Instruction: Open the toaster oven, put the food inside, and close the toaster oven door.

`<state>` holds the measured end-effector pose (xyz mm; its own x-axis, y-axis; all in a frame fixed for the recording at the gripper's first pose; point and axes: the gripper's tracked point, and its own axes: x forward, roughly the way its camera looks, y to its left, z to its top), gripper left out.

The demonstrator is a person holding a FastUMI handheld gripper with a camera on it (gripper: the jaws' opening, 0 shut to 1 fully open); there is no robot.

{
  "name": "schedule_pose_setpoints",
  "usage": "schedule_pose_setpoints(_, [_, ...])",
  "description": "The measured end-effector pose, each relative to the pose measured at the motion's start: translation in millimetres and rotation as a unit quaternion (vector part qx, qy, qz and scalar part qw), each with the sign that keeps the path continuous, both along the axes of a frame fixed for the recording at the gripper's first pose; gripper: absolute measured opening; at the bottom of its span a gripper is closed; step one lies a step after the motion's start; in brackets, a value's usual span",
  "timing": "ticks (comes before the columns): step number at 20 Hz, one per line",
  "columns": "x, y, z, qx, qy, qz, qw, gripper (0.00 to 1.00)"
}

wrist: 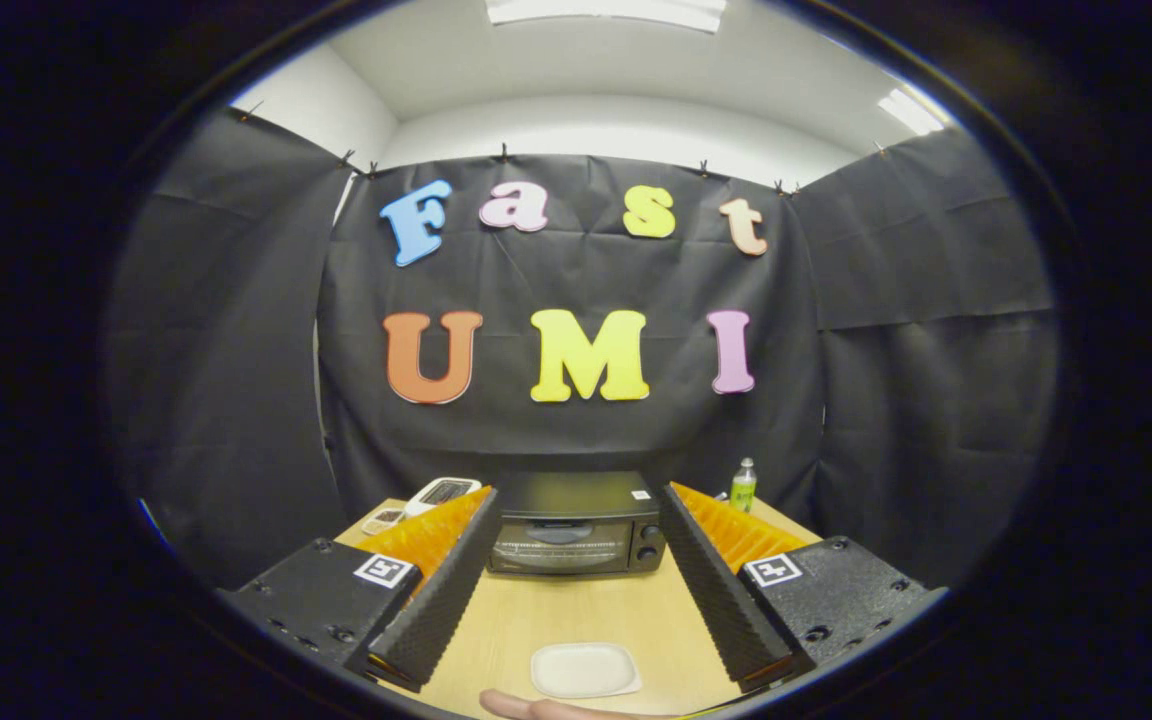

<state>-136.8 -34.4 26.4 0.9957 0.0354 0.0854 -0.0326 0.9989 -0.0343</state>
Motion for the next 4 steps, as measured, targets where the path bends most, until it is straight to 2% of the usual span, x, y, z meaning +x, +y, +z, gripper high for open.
schedule_pose_setpoints(4, [1.6, 4.5, -4.0, -0.009, 0.006, 0.006, 1.0, 1.0])
